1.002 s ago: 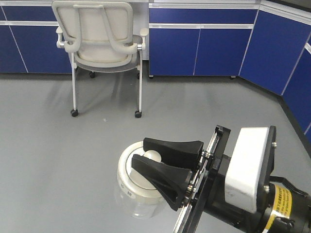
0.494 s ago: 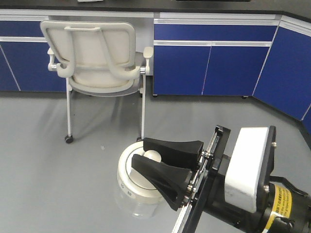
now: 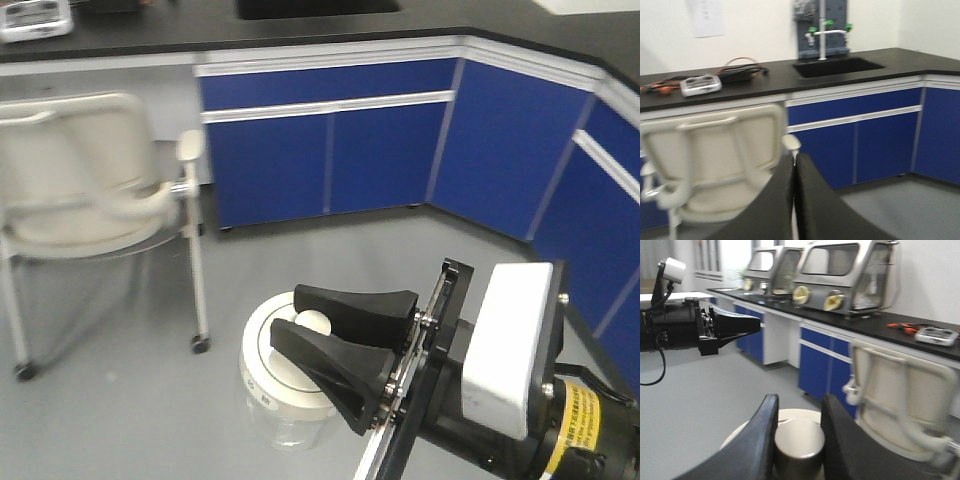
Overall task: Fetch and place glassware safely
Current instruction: 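Hold the jar in the right gripper while the base turns toward the black bench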
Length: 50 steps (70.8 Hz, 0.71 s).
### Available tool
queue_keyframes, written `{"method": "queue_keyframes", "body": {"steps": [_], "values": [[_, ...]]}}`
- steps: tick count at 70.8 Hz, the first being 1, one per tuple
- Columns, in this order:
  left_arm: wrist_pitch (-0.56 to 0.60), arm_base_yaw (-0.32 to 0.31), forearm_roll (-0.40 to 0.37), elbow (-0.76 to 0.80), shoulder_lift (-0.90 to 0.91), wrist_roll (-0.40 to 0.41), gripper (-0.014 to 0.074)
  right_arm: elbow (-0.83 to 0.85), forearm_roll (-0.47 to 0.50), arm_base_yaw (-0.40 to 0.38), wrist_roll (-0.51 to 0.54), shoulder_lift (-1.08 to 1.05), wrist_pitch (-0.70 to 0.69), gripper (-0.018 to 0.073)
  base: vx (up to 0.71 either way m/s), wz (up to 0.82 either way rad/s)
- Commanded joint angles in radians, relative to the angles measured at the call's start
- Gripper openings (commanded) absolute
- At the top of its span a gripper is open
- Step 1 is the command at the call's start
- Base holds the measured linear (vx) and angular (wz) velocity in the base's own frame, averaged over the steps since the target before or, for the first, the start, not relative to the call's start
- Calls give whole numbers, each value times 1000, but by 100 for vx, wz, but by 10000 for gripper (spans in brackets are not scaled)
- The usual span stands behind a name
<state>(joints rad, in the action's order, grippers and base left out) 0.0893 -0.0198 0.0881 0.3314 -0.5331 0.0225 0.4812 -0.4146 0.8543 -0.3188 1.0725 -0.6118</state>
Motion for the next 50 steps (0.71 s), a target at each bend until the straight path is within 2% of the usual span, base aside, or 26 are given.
{"method": "queue_keyframes", "body": {"steps": [1, 50], "values": [[71, -7, -5, 27, 0, 6, -7, 31, 18, -1, 3, -21, -104, -3, 24, -67], [71, -7, -5, 27, 0, 6, -7, 31, 17, -1, 3, -21, -104, -3, 21, -78]]}}
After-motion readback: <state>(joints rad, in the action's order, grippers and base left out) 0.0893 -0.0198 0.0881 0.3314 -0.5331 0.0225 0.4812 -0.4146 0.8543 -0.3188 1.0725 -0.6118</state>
